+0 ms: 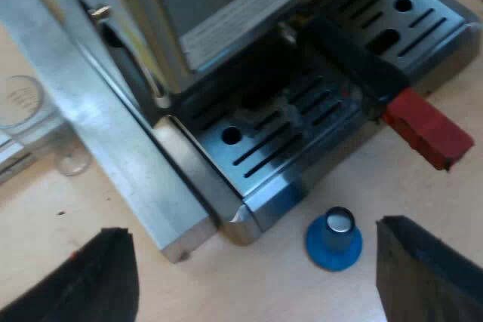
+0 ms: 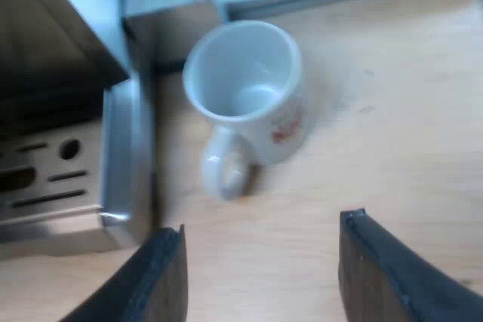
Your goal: Put the handle in the coffee machine
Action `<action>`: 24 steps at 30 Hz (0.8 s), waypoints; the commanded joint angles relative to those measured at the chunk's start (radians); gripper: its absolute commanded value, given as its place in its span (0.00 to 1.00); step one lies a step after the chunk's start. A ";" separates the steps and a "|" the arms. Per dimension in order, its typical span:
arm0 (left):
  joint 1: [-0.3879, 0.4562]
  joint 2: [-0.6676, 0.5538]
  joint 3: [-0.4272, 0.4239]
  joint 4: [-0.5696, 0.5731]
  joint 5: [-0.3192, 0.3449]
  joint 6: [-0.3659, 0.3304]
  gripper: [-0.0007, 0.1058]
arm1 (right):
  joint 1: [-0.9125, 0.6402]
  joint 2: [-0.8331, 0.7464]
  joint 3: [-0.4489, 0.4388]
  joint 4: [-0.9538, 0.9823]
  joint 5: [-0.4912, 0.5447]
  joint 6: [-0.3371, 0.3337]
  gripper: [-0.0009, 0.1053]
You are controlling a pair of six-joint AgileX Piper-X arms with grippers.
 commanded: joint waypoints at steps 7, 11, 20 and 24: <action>0.122 -0.143 -0.007 0.001 -0.013 -0.012 0.64 | -0.028 -0.206 -0.008 0.035 0.035 -0.064 0.46; 0.151 -0.209 -0.007 0.001 -0.013 -0.012 0.64 | -0.028 -0.279 -0.008 0.034 0.035 -0.073 0.46; 0.158 -0.428 -0.007 0.001 -0.013 -0.012 0.64 | -0.028 -0.465 -0.008 0.034 0.035 -0.137 0.46; 0.158 -0.527 -0.007 0.001 -0.013 -0.012 0.64 | -0.028 -0.552 -0.008 0.036 0.035 -0.151 0.46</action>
